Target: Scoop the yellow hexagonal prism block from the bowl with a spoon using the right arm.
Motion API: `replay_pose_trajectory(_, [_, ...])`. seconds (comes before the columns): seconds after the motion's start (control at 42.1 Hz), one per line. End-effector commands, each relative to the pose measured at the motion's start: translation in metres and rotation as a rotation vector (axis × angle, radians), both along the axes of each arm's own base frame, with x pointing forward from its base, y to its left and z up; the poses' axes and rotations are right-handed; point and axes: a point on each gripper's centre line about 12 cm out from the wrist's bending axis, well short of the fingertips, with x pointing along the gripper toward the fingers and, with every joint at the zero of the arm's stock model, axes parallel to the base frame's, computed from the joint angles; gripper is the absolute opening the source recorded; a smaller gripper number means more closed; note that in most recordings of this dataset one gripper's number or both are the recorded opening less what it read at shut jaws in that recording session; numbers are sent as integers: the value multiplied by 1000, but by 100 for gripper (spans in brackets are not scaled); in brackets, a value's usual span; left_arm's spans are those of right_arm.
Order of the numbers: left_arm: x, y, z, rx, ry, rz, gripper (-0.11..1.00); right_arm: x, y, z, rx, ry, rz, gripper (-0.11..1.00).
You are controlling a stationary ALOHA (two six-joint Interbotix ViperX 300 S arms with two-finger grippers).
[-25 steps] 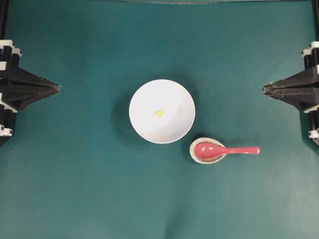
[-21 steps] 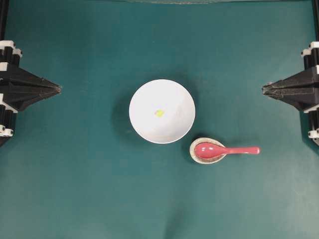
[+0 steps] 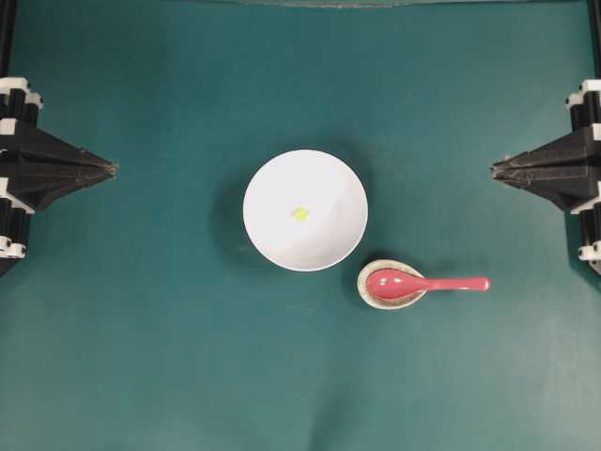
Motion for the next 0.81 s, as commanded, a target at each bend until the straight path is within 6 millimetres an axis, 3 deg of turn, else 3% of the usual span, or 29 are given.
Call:
replay_pose_trajectory(0.0, [3, 0, 4, 0, -6, 0, 0, 1, -1, 8, -3, -21, -3, 17])
replay_pose_trajectory(0.095, [3, 0, 5, 0, -5, 0, 0, 1, -1, 9, -2, -26, -3, 37])
replay_pose_trajectory(0.238, [3, 0, 5, 1, -5, -1, 0, 1, 0, 8, 3, -20, -1, 53])
replay_pose_trajectory(0.546, [3, 0, 4, 0, -3, 0, 0, 16, -1, -19, 26, 52, -6, 53])
replay_pose_trajectory(0.784, [3, 0, 1, 0, 18, 0, 0, 29, -1, -52, 64, 76, -16, 53])
